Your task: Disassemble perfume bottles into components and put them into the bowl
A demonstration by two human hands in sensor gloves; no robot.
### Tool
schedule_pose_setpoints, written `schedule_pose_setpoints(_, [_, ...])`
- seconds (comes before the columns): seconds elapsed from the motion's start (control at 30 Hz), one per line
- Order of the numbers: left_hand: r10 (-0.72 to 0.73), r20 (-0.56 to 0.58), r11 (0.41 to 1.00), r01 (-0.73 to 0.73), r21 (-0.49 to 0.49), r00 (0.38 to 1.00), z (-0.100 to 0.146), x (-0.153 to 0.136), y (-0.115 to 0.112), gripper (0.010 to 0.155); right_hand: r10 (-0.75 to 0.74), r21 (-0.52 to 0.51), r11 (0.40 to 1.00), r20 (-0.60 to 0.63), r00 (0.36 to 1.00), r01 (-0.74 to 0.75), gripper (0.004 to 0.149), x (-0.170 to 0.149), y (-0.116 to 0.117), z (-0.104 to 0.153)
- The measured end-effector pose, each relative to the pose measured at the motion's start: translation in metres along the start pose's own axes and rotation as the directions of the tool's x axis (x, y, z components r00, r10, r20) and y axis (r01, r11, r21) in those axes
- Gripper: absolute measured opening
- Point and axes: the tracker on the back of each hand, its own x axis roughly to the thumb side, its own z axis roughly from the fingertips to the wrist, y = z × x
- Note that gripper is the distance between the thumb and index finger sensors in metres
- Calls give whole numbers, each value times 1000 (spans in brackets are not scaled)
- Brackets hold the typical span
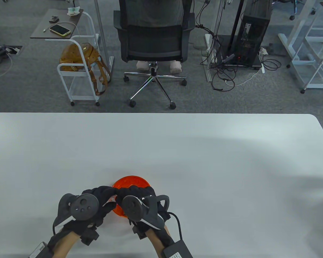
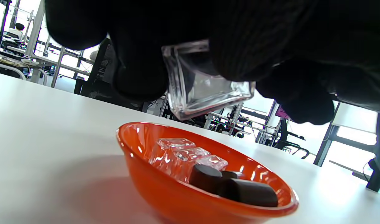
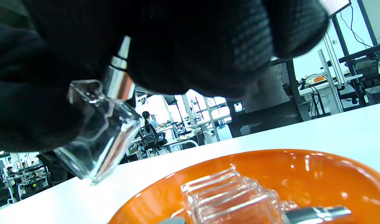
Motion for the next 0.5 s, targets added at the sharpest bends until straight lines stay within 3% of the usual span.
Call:
schedule_pose_setpoints(0.1, [-2,-12,1000,2,11,1000,-1,0,0,54,-28,29,999,0,1000,28,48,-1,1,1])
schedule_pose_setpoints(0.23, [23,-17,1000,-23,4,1000,0,-4,1,54,6,-11,1000,11,1000,-5,43,1,1,1])
schedule_pose_setpoints(0.5, [19,-16,1000,-19,12,1000,0,-2,1,54,-6,12,1000,6,1000,5,46,1,2,1])
